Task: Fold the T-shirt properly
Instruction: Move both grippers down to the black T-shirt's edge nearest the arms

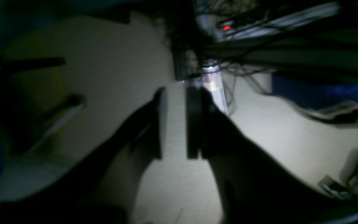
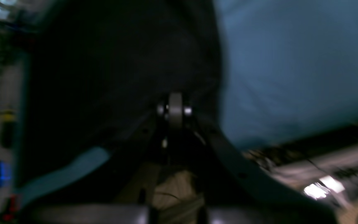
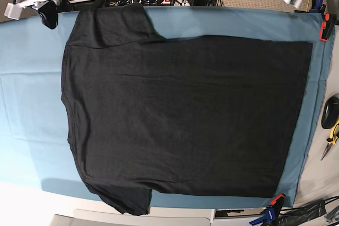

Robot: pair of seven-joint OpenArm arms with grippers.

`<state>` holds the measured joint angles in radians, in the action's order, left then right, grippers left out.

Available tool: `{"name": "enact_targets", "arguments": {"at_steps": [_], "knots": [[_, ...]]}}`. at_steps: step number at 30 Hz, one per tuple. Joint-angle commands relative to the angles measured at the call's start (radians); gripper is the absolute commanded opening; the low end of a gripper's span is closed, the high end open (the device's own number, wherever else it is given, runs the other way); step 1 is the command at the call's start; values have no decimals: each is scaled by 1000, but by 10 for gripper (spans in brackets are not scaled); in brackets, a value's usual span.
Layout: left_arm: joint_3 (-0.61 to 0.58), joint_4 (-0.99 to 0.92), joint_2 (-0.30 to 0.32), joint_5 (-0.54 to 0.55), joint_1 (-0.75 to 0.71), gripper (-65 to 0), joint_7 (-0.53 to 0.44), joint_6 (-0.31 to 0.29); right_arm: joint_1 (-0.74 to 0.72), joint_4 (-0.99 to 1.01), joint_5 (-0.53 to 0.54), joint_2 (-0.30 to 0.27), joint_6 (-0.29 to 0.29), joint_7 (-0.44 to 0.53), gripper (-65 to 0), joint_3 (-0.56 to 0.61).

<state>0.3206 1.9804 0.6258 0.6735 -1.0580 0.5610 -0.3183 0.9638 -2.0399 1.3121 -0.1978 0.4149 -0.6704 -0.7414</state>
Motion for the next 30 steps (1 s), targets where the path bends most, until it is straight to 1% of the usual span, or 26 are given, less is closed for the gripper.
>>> {"name": "enact_targets", "arguments": {"at_steps": [1, 2, 3, 4, 5, 7, 9, 11, 13, 16, 18, 21, 22, 24, 25, 27, 28, 29, 30], "knots": [[40, 14, 8, 65, -17, -554, 18, -91, -2, -13, 78, -5, 44, -19, -650, -32], [77, 14, 8, 130, -17, -554, 45, -195, -14, -13, 137, -4, 79, -65, -650, -54], [110, 14, 8, 197, -17, -553, 76, -293, -23, -13, 171, -5, 107, -107, -650, -74], [137, 14, 8, 261, -17, -553, 106, -375, -31, -13, 171, -4, 134, -143, -650, -93], [160, 14, 8, 319, -17, -553, 130, -380, -39, -14, 171, -5, 155, -154, -650, -109], [192, 14, 8, 401, -17, -553, 136, -380, -53, -13, 171, -3, 155, -150, -650, -127], [213, 14, -3, 421, -17, -553, 105, -380, -52, -13, 171, 9, 150, -98, -650, -129], [222, 14, -16, 419, -16, -553, 72, -380, -52, -13, 159, 27, 149, -31, -650, -128], [221, 14, -34, 396, -16, -553, 64, -380, -52, -13, 66, 44, 148, 11, -650, -128], [221, 14, -50, 367, -13, -553, 71, -380, -53, -14, -11, 60, 149, 19, -650, -127], [220, 14, -49, 366, -2, -553, 82, -380, -68, -14, -66, 60, 149, -19, -650, -127], [220, 14, -49, 366, 31, -551, 122, -380, -128, -13, -205, 63, 148, -74, -650, -127], [220, 14, -47, 366, 39, -551, 124, -380, -148, -13, -243, 68, 136, -80, -650, -127], [220, 14, -47, 366, 47, -551, 127, -380, -185, -13, -323, 82, 79, -74, -642, -127], [220, 14, -47, 366, 47, -551, 128, -380, -203, -13, -372, 90, 52, -58, -594, -127], [220, 14, -47, 366, 47, -550, 129, -380, -234, -13, -450, 106, 11, -34, -456, -127], [220, 14, -47, 366, 47, -550, 131, -380, -246, -13, -470, 107, -15, -36, -396, -127], [220, 14, -47, 366, 47, -541, 132, -380, -257, -13, -489, 106, -45, -49, -362, -126], [220, 14, -46, 366, 47, -532, 132, -380, -267, -13, -500, 106, -75, -63, -359, -126]]}}
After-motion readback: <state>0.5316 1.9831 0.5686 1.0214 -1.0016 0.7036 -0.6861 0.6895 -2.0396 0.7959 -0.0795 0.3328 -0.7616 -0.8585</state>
